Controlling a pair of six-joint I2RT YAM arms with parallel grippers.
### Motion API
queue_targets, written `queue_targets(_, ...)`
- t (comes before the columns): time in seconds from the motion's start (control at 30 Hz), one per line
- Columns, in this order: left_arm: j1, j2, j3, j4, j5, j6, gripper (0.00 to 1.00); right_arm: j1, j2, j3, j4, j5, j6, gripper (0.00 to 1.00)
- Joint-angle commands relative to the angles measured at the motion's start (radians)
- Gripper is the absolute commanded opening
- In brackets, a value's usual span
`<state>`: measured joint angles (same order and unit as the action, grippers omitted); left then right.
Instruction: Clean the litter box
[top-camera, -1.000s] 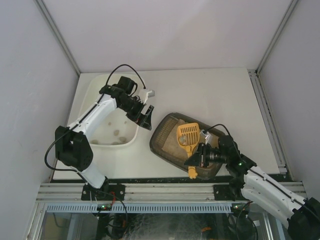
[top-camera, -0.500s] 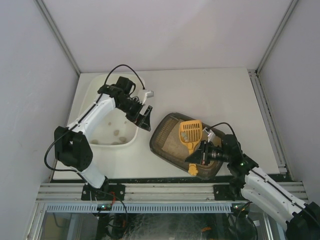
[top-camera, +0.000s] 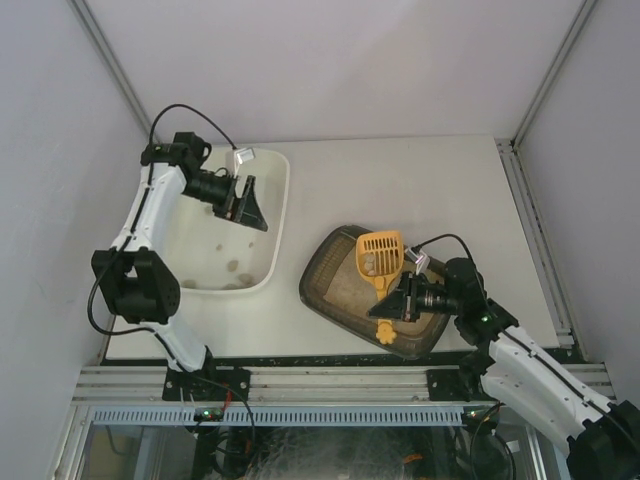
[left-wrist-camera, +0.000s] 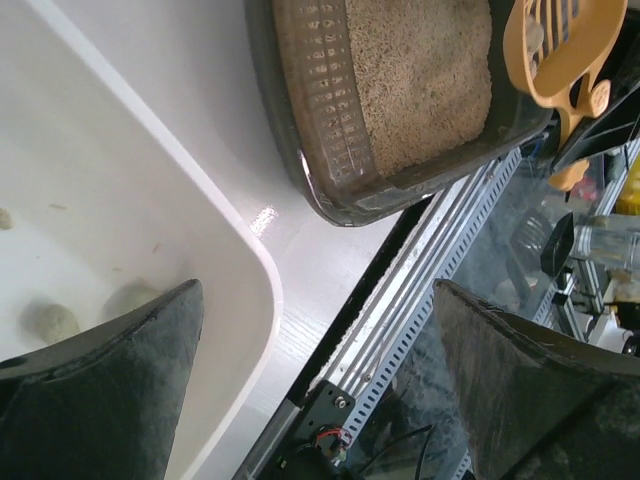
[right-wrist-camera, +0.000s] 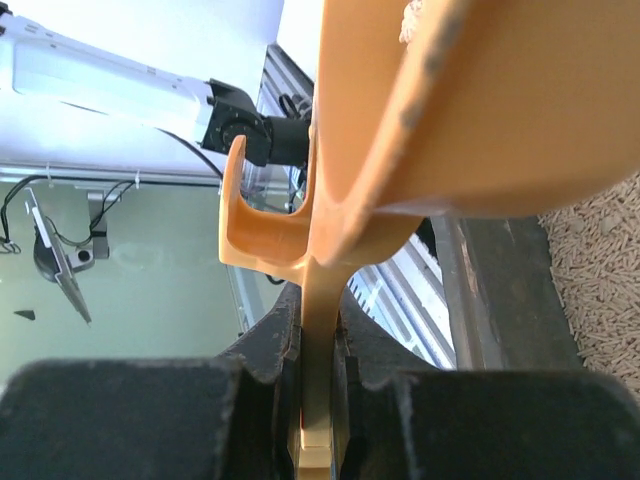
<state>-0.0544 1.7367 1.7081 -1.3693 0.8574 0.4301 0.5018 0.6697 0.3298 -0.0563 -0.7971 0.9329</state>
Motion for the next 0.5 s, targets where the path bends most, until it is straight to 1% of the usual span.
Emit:
queue_targets(0.0,0.044,-0.016,0.062,-0.027,0.005,-0.006,1.00,-0.019,0.014,0.010,0.052,-0.032,0.002,0.00)
queue_targets(0.03,0.051,-0.020,0.061,-0.012,-0.011,-0.019,1.00,-0.020,0.016,0.003,0.066,-0.026,0.013,0.00)
queue_targets(0.07,0.056,-0.027,0.056,0.007,-0.030,-0.033,1.00,0.009,0.023,0.010,0.080,-0.008,0.015,0.00)
queue_targets(0.13,0.066,-0.049,0.035,0.077,-0.095,-0.110,1.00,0.113,0.072,0.054,0.072,0.027,-0.006,0.00)
queue_targets(0.17,0.069,-0.065,0.023,0.117,-0.133,-0.140,1.00,0.137,0.087,0.064,0.084,0.027,-0.001,0.00)
queue_targets(0.2,0.074,-0.082,0.009,0.153,-0.170,-0.165,1.00,0.128,0.086,0.062,0.088,0.028,0.004,0.00)
queue_targets(0.3,0.084,-0.157,-0.030,0.265,-0.304,-0.232,1.00,0.050,0.051,0.033,0.072,0.038,-0.001,0.00)
queue_targets(0.33,0.089,-0.178,-0.038,0.292,-0.345,-0.245,1.00,0.055,0.060,0.038,0.088,0.031,0.006,0.00)
queue_targets(0.4,0.109,-0.213,-0.047,0.331,-0.407,-0.268,1.00,0.122,0.099,0.067,0.131,0.047,0.022,0.00)
queue_targets(0.47,0.136,-0.241,-0.050,0.353,-0.424,-0.275,1.00,0.149,0.153,0.110,0.158,0.058,0.018,0.00)
